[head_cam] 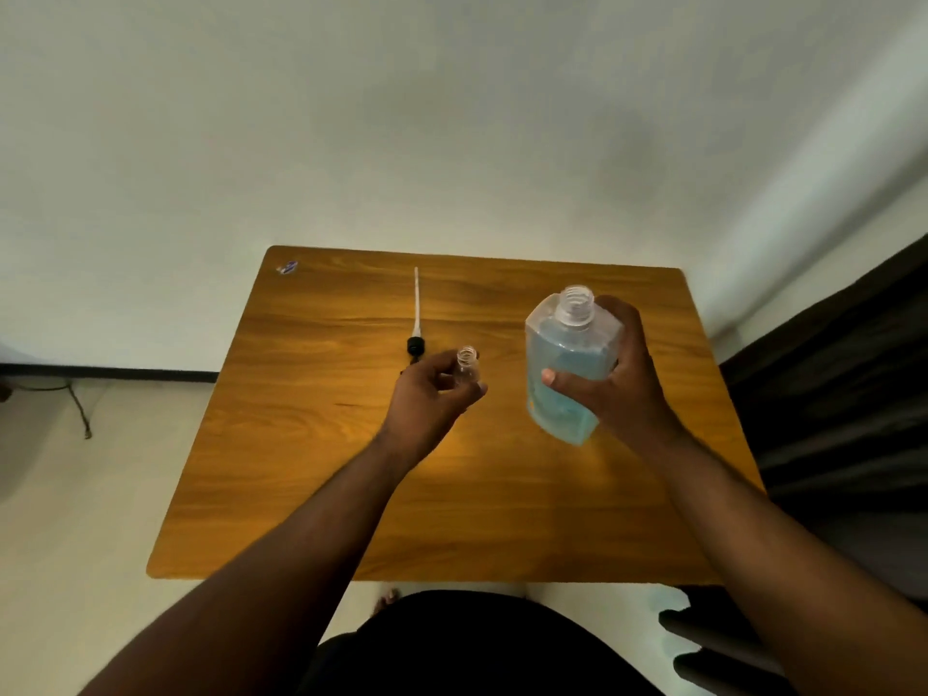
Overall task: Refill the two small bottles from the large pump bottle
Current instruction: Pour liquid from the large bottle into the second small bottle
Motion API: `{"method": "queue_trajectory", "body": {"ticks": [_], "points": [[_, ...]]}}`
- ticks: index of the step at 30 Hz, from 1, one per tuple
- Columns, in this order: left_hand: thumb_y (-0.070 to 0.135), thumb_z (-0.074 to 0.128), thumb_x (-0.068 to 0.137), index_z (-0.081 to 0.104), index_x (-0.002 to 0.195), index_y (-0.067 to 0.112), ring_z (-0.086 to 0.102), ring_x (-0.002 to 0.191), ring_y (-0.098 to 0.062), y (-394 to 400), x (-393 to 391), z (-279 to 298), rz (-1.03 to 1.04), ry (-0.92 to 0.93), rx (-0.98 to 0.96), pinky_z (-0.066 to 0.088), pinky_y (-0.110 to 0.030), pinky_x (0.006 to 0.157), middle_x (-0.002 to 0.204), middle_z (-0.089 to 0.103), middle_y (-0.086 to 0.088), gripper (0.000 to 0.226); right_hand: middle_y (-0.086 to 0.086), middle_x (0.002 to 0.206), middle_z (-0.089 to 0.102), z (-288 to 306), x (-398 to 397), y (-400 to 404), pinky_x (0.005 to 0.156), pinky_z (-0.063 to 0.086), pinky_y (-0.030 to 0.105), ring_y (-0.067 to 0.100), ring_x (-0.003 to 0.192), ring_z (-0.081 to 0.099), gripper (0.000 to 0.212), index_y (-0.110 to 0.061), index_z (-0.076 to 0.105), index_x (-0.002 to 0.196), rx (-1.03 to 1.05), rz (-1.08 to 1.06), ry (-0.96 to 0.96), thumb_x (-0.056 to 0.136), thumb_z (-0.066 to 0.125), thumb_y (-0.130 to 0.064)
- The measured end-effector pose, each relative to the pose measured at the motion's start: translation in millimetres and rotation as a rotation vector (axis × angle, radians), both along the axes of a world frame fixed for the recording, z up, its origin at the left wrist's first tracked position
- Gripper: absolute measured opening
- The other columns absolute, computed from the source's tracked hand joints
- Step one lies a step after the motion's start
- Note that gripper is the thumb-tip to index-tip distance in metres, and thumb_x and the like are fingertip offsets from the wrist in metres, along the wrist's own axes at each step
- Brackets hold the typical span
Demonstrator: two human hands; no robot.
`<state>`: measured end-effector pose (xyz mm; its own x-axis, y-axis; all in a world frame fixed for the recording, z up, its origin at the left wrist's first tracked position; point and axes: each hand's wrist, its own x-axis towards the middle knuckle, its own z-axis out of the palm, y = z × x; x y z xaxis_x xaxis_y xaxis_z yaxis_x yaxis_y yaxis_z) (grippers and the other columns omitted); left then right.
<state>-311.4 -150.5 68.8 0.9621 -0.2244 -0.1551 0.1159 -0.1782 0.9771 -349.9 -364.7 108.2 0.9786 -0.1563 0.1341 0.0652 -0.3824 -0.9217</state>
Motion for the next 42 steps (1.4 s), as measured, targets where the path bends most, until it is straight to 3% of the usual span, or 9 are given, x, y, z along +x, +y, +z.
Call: {"method": "queue_trajectory", "body": {"ticks": [2,4,8,13,17,22,30,35,42], "points": [[0.015,0.074,0.083,0.064,0.123,0.014,0.064,0.100,-0.017,-13,0,8,-0.073,-0.061,0.045,0.057,-0.044,0.086,0.108,0.068,0.004,0.041,-0.037,0.118,0.043,11,-6,-15,0.078,0.050,0.018,0.001,0.109,0.049,0.090,-0.054,0.027,0.127,-0.193,0.041,-0.013,0.058,0.083,-0.044],[0.018,0.075,0.083,0.064,0.125,0.019,0.063,0.099,-0.005,-20,0,13,-0.128,-0.109,0.063,0.057,-0.041,0.088,0.109,0.066,0.015,0.043,-0.029,0.122,0.042,17,-9,-26,0.076,0.045,0.011,0.005,0.105,0.049,0.093,-0.053,0.024,0.130,-0.375,0.071,-0.027,0.060,0.084,-0.040],[0.024,0.077,0.081,0.061,0.129,0.024,0.062,0.103,-0.006,-31,-1,22,-0.156,-0.189,0.093,0.059,-0.041,0.084,0.117,0.066,0.011,0.051,-0.001,0.133,0.049,32,-13,-46,0.074,0.053,0.023,0.014,0.108,0.050,0.095,-0.035,0.026,0.138,-0.702,0.100,-0.110,0.063,0.084,-0.037],[0.028,0.076,0.080,0.057,0.130,0.035,0.061,0.103,-0.005,-37,-5,29,-0.175,-0.252,0.112,0.061,-0.038,0.079,0.113,0.064,0.018,0.054,0.013,0.125,0.058,51,-7,-58,0.074,0.052,0.033,0.029,0.103,0.061,0.092,-0.017,0.036,0.135,-0.990,0.156,-0.238,0.060,0.087,-0.030],[0.028,0.077,0.079,0.056,0.129,0.041,0.060,0.099,0.005,-38,-8,32,-0.176,-0.297,0.121,0.060,-0.029,0.074,0.112,0.064,0.020,0.056,0.014,0.126,0.057,59,-3,-59,0.082,0.056,0.046,0.029,0.108,0.059,0.088,-0.011,0.042,0.136,-1.083,0.191,-0.227,0.062,0.087,-0.029],[0.029,0.077,0.080,0.055,0.132,0.038,0.059,0.098,0.006,-38,-8,37,-0.176,-0.325,0.124,0.057,-0.023,0.068,0.115,0.065,0.016,0.057,0.014,0.127,0.056,65,0,-54,0.086,0.054,0.048,0.029,0.111,0.057,0.087,-0.012,0.041,0.138,-1.134,0.202,-0.206,0.065,0.085,-0.030],[0.025,0.075,0.082,0.052,0.136,0.032,0.062,0.099,-0.003,-36,-7,39,-0.172,-0.330,0.099,0.059,-0.029,0.073,0.113,0.066,0.009,0.059,0.016,0.130,0.054,76,4,-45,0.089,0.051,0.050,0.031,0.115,0.054,0.085,-0.014,0.040,0.139,-1.227,0.240,-0.206,0.067,0.083,-0.031],[0.021,0.073,0.084,0.052,0.137,0.030,0.062,0.101,-0.009,-35,-6,42,-0.188,-0.307,0.044,0.061,-0.031,0.063,0.114,0.064,0.004,0.058,0.018,0.128,0.055,83,6,-42,0.087,0.052,0.049,0.032,0.112,0.055,0.085,-0.013,0.042,0.138,-1.245,0.249,-0.216,0.066,0.084,-0.027],[0.017,0.073,0.084,0.051,0.137,0.030,0.067,0.101,-0.013,-34,-6,43,-0.195,-0.242,-0.010,0.062,-0.035,0.064,0.119,0.062,0.005,0.058,0.022,0.124,0.057,88,9,-41,0.085,0.052,0.053,0.037,0.109,0.058,0.086,-0.009,0.046,0.136,-1.285,0.263,-0.225,0.061,0.087,-0.023]]}}
